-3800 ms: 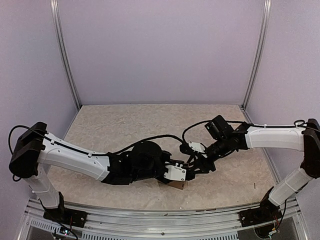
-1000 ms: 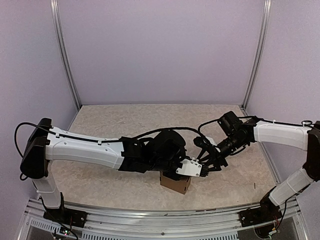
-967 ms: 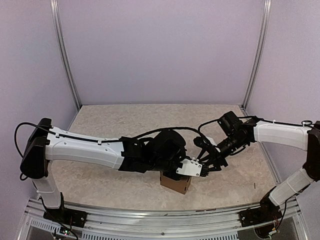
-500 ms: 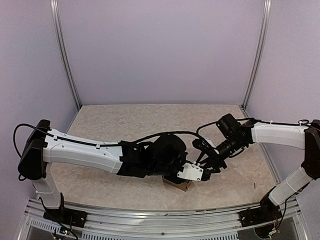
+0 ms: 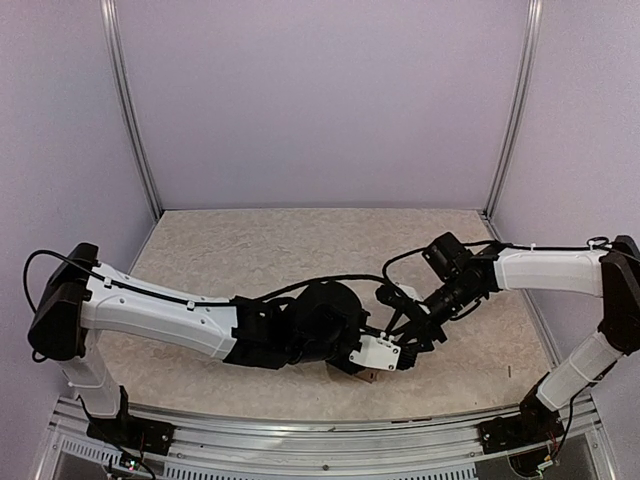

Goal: Fold the paper box

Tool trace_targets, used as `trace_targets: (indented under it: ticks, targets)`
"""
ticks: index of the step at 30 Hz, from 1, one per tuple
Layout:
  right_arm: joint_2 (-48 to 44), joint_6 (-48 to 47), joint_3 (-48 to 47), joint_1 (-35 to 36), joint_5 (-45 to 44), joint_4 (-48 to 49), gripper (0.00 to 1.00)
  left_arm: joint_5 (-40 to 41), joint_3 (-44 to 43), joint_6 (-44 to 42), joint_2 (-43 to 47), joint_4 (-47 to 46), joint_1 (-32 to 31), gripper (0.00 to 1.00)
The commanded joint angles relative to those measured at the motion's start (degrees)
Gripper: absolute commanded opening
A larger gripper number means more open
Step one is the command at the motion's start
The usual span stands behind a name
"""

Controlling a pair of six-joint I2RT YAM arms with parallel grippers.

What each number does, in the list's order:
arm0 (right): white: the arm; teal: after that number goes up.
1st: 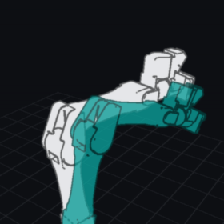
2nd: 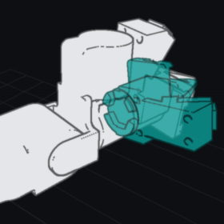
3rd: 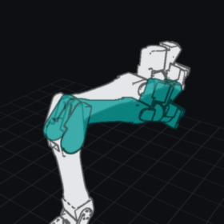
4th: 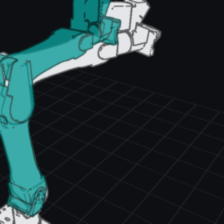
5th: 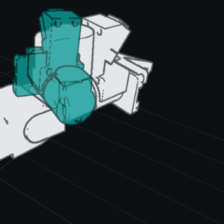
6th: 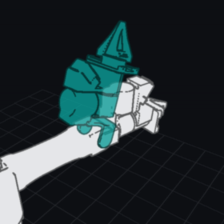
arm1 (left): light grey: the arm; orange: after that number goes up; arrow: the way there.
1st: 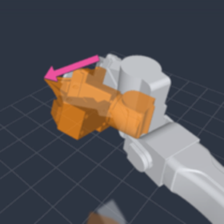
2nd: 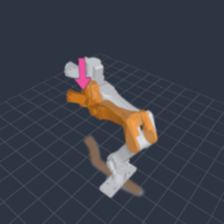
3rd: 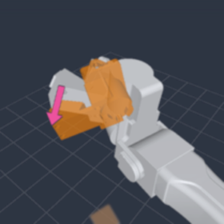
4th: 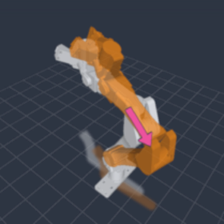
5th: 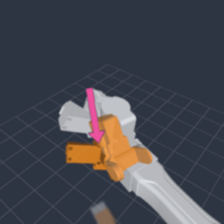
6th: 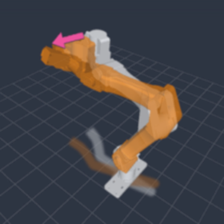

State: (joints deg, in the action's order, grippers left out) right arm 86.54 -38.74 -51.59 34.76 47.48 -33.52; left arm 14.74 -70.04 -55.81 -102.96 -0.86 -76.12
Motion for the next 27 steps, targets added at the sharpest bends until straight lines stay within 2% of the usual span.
trace_targets:
  ticks: [1,19,27]
  targets:
    - [1.48,2.08,-0.37,0.67,-0.55,1.62,0.56,-0.40,2.78,-2.31,-4.00,3.51,0.77,0.00]
    - [3.84,5.14,-1.73,0.68,-0.90,3.20,0.54,-2.71,4.63,-4.09,-6.01,2.99,1.93,0.00]
    - [5.16,7.34,-3.40,0.69,2.86,3.16,0.56,-2.84,3.90,-3.87,-6.58,2.96,2.45,0.00]
